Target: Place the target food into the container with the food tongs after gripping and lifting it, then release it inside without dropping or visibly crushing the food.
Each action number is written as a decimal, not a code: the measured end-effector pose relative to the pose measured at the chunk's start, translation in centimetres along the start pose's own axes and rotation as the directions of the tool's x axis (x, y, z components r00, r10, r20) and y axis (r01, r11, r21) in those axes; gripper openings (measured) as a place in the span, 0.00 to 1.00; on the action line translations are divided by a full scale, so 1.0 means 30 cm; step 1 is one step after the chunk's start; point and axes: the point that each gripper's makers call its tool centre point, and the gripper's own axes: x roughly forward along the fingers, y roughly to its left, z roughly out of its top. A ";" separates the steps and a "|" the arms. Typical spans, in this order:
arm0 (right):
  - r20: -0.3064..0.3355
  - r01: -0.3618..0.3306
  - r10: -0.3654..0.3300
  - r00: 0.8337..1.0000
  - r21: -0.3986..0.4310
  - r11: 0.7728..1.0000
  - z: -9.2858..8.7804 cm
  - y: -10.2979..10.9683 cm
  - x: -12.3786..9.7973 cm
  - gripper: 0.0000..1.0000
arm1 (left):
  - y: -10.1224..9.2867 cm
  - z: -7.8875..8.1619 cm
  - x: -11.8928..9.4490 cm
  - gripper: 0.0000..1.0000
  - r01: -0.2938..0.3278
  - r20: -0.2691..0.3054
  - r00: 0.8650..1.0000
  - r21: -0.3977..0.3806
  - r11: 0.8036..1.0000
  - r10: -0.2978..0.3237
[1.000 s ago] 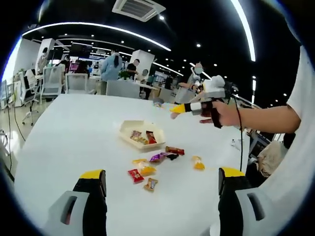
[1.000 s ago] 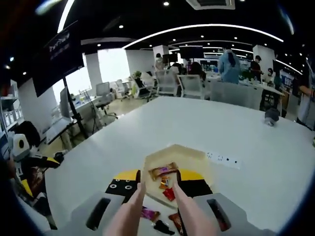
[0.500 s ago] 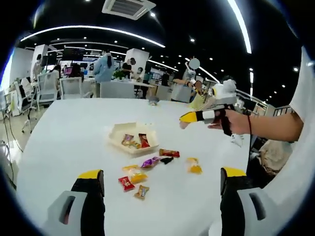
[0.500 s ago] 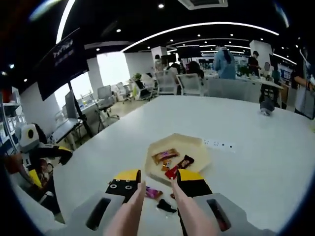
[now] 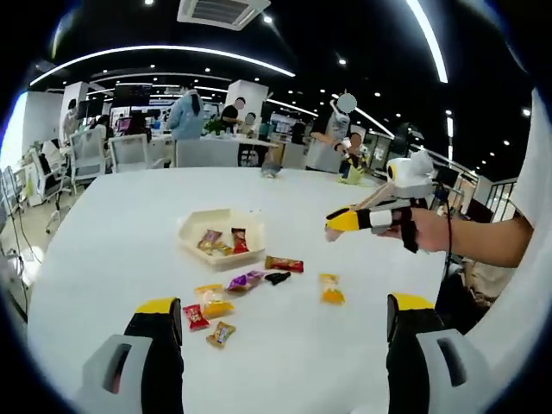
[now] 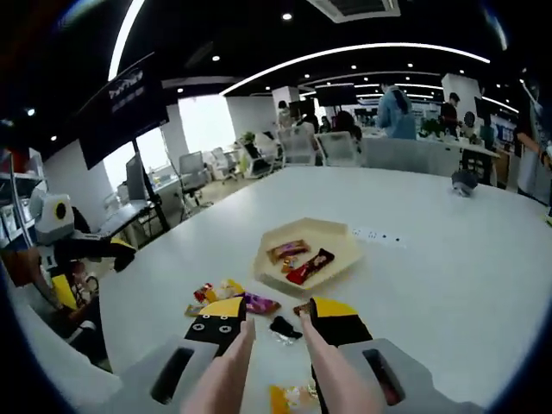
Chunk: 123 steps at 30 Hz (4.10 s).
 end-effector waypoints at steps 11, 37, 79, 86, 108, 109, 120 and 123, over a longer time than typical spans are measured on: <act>-0.030 0.020 -0.020 0.999 -0.024 1.000 -0.084 -0.059 -0.070 0.29 | -0.033 -0.019 0.021 0.99 0.008 -0.005 1.000 0.004 1.000 -0.008; -0.116 0.107 -0.076 0.990 0.295 0.949 -0.365 -0.147 -0.114 0.29 | -0.015 -0.034 -0.032 0.99 -0.021 -0.028 0.999 0.007 1.000 0.021; 0.051 0.004 -0.070 0.996 0.784 0.621 -0.390 -0.201 -0.027 0.29 | 0.048 -0.030 -0.114 0.99 -0.103 -0.039 0.994 0.008 0.995 0.104; 0.055 0.000 -0.069 0.996 0.784 0.620 -0.376 -0.197 -0.013 0.26 | 0.063 -0.024 -0.116 0.99 -0.111 -0.039 0.993 0.011 0.994 0.112; 0.012 0.053 -0.078 0.997 0.631 0.774 -0.337 -0.179 0.006 0.30 | 0.092 -0.019 -0.123 0.98 -0.125 -0.024 0.992 -0.002 0.992 0.125; -0.003 0.074 -0.092 0.996 0.622 0.780 -0.338 -0.187 0.002 0.30 | 0.093 -0.018 -0.121 0.98 -0.124 -0.023 0.992 -0.003 0.992 0.124; -0.092 0.162 -0.134 0.987 0.550 0.819 -0.362 -0.128 -0.017 0.30 | 0.091 -0.014 -0.101 0.98 -0.111 -0.020 0.994 -0.008 0.994 0.111; -0.094 0.156 -0.125 0.988 0.557 0.816 -0.378 -0.113 -0.008 0.30 | 0.092 -0.013 -0.099 0.99 -0.110 -0.018 0.994 -0.012 0.994 0.110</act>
